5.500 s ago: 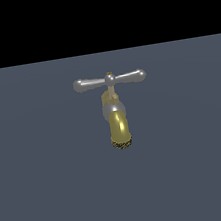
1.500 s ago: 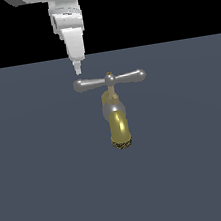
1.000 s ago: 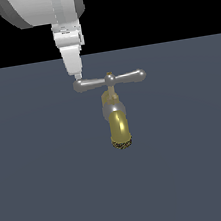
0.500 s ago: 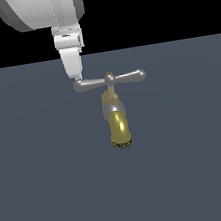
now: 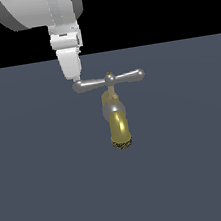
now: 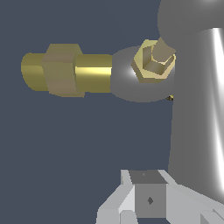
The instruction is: Turn on the faucet by rotating a designated handle.
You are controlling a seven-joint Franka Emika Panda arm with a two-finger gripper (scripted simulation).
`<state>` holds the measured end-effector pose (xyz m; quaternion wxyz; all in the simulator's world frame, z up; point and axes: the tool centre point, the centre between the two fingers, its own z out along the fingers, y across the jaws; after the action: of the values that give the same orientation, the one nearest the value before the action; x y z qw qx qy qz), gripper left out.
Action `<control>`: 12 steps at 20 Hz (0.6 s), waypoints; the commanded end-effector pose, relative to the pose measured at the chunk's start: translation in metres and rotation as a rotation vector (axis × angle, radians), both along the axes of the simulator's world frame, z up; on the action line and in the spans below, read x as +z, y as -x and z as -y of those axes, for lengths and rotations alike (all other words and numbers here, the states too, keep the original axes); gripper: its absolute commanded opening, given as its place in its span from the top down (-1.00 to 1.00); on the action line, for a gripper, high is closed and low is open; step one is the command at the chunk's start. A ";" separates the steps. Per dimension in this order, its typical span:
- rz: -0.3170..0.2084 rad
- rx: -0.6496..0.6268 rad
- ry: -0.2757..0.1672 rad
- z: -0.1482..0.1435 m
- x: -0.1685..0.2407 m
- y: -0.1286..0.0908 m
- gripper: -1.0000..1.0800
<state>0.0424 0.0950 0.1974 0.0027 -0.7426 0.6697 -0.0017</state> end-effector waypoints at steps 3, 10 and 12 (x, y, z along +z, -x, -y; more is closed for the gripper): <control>-0.006 -0.001 0.002 0.001 0.000 0.016 1.00; -0.006 -0.001 0.002 0.001 0.000 0.037 1.00; -0.006 -0.001 0.002 0.001 0.000 0.044 1.00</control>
<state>0.0067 0.0954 0.1974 0.0030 -0.7427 0.6696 -0.0017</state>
